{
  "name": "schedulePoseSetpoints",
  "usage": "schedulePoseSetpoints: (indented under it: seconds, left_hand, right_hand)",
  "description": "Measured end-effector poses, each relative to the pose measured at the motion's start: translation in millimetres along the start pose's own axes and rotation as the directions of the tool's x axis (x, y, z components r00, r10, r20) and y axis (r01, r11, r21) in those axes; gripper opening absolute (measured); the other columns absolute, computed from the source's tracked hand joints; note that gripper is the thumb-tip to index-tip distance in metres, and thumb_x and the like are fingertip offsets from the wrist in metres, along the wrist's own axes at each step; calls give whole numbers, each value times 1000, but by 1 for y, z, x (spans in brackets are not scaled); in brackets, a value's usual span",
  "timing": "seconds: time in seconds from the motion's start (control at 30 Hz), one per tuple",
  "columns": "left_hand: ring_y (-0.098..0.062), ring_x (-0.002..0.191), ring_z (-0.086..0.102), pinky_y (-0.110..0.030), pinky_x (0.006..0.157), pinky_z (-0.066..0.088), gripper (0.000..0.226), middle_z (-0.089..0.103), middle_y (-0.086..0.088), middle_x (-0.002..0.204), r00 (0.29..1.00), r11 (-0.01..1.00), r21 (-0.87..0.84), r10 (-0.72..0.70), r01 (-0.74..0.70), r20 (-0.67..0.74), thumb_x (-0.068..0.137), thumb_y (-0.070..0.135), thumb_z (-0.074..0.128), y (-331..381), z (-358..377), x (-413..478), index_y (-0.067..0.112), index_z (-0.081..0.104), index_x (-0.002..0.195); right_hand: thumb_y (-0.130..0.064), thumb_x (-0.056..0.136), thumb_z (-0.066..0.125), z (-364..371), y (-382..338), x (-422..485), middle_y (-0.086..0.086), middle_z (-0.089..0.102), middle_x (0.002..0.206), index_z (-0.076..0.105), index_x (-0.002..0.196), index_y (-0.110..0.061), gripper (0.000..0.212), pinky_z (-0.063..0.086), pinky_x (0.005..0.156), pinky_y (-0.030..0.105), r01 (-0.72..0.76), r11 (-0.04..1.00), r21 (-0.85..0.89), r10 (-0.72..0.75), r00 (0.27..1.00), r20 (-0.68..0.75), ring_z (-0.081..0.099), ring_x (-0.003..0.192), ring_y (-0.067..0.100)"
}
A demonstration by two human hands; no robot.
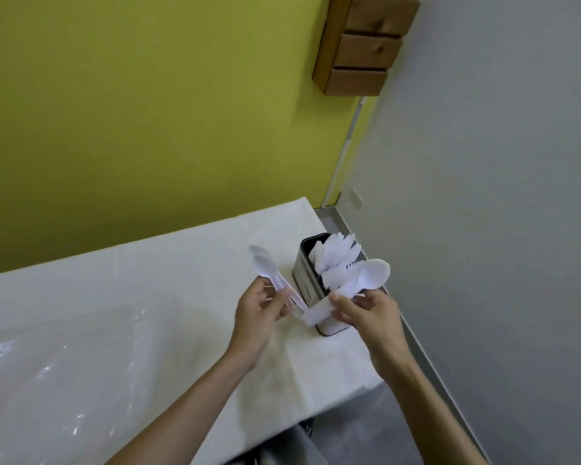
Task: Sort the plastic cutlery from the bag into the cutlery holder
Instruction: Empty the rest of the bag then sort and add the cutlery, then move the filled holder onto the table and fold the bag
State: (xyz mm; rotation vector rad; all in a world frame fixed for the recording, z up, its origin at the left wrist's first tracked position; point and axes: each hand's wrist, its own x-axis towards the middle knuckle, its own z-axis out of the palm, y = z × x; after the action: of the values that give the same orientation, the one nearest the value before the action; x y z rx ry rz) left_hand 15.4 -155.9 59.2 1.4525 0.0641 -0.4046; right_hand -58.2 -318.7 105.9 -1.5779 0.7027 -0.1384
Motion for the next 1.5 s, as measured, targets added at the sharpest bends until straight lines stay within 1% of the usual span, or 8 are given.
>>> schedulePoseSetpoints:
  seconds: [0.2, 0.37, 0.63, 0.77, 1.0, 1.13, 1.27, 1.5]
  left_hand:
    - [-10, 78, 71, -29, 80, 55, 7, 75, 4, 85, 998, 994, 95, 50, -48, -25, 88, 25, 68, -2, 57, -4, 18, 65, 88]
    - [-17, 75, 66, -34, 72, 53, 17, 71, 3, 78, 965, 845, 467, 241, -260, 101, 91, 26, 63, -8, 78, -2, 13, 65, 81]
    - [-9, 87, 54, -16, 76, 41, 15, 52, 7, 96, 915, 693, 606, 365, -390, 172, 93, 17, 57, -26, 88, -2, 15, 63, 107]
    - [-9, 94, 57, -26, 81, 50, 17, 56, 8, 103, 924, 724, 578, 333, -377, 185, 90, 17, 62, -36, 82, -3, 20, 56, 105]
    - [-3, 96, 58, -19, 84, 52, 52, 53, 4, 115, 930, 771, 521, 290, -367, 225, 83, -2, 62, -49, 69, -11, 19, 45, 127]
    - [-3, 93, 54, -16, 82, 47, 37, 51, 5, 110, 935, 737, 583, 332, -342, 128, 87, -4, 50, -49, 51, -1, 16, 47, 118]
    - [-10, 99, 54, -23, 88, 43, 34, 52, 1, 121, 962, 798, 569, 269, -200, -39, 93, 3, 44, -25, 49, 41, 13, 48, 125]
    - [-23, 122, 49, -46, 107, 40, 43, 51, 0, 138, 954, 893, 383, -288, 237, 80, 91, 52, 35, -12, 57, 120, 38, 46, 130]
  right_hand:
    - [-24, 80, 77, -33, 19, 5, -8, 72, 73, 72, 82, -15, 10, 54, 75, 29, 66, 978, -197, -143, 900, -411, 68, 72, 4]
    - [-22, 81, 78, -36, 29, 12, -11, 68, 70, 66, 77, -17, 13, 43, 61, 5, 241, 878, -414, -383, 873, -303, 64, 72, -7]
    - [-29, 76, 80, -50, 52, 36, -16, 65, 81, 72, 82, -27, 10, 40, 66, 20, 323, 769, -551, -405, 914, -30, 58, 78, 11]
    - [-33, 69, 84, -55, 51, 35, -15, 56, 110, 51, 124, -30, 64, 47, 77, 24, 368, 806, -464, -413, 911, 5, 56, 95, 10]
    - [-48, 92, 52, -41, 69, 28, 5, 24, 160, 31, 150, -7, 74, 22, 118, 46, 634, 234, -737, -676, 651, 345, 19, 149, 20]
    - [-47, 83, 62, -39, 86, 23, 13, 19, 161, 22, 150, 0, 91, 17, 121, 40, 547, 525, -652, -644, 756, 115, 16, 150, 26]
    - [-55, 63, 78, -26, 84, 26, 0, 44, 140, 37, 140, -18, 95, 41, 106, 33, 142, 888, -438, -231, 960, -157, 44, 131, 20]
    - [-52, 54, 81, -9, 95, 49, -12, 50, 100, 61, 95, -23, 54, 56, 69, 34, 58, 900, -432, -129, 982, -136, 58, 89, 7]
